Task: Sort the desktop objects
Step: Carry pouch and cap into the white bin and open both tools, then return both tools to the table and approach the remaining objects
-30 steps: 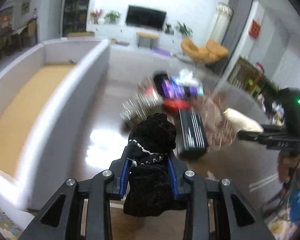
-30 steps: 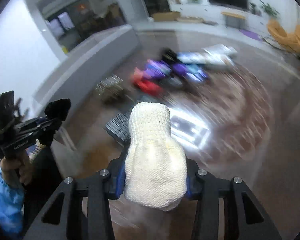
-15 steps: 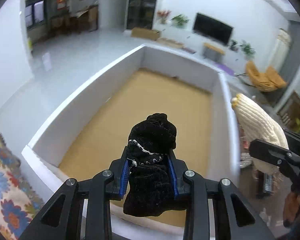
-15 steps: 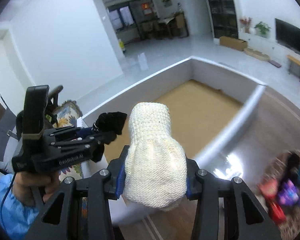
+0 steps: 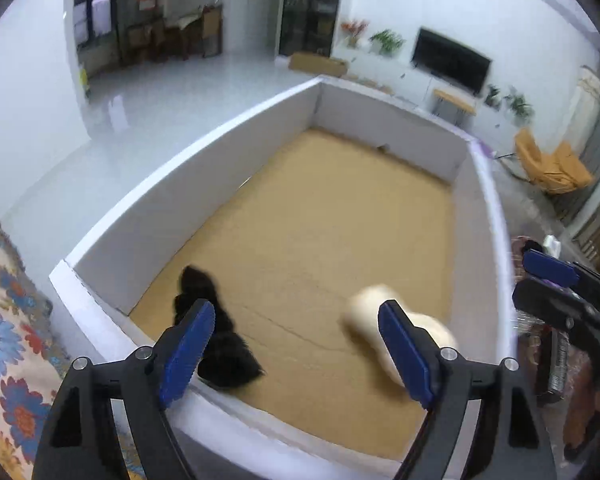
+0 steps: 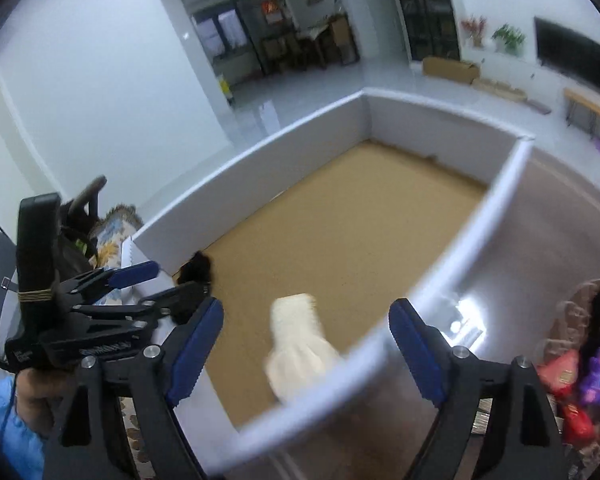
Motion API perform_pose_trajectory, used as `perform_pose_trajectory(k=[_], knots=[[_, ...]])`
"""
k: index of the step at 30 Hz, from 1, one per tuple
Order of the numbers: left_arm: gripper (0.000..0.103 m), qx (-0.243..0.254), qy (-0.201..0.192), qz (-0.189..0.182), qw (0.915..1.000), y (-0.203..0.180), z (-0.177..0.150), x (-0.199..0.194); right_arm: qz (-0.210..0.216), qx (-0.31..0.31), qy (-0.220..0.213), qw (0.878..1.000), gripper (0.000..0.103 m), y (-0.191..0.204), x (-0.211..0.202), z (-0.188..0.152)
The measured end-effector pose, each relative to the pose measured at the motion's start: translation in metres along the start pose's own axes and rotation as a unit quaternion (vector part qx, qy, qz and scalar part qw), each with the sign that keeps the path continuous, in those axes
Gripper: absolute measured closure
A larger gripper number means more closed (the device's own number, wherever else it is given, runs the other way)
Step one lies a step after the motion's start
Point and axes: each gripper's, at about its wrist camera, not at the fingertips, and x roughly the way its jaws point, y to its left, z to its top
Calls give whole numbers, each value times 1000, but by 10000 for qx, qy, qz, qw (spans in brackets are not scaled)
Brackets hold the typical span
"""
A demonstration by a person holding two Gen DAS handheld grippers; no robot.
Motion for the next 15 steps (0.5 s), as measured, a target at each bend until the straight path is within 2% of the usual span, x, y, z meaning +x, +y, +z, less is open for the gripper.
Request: perform_pose_trajectory(k=[2,5,8,10,12,15], knots=[[19,197,-124,-245,9994,-19,-3,-13,-155,46,-248,9996,9,-18,-29,-13],[19,625,-168,-886,9940,-67,-23,-40,-562,273,-523,9967,8,-60,-74,-47],[16,1202,-91,-1454,9820,-125,-48,-54,-1176,731,-639,9883,8,-117,-119,-95],[13,1554,99,-1723,9727,-163,-71,-48,-1563,1157,-619,9790,8,-154,-145,-137],[13,1808,331,-1737,9675,-191,-89,-30,-1961,1505,-419,9681,8,-183,-164,-176],[13,2061,680,-1460,9652,-221,-113,7,-2286,1764,4,9574,8,-209,-180,-228]])
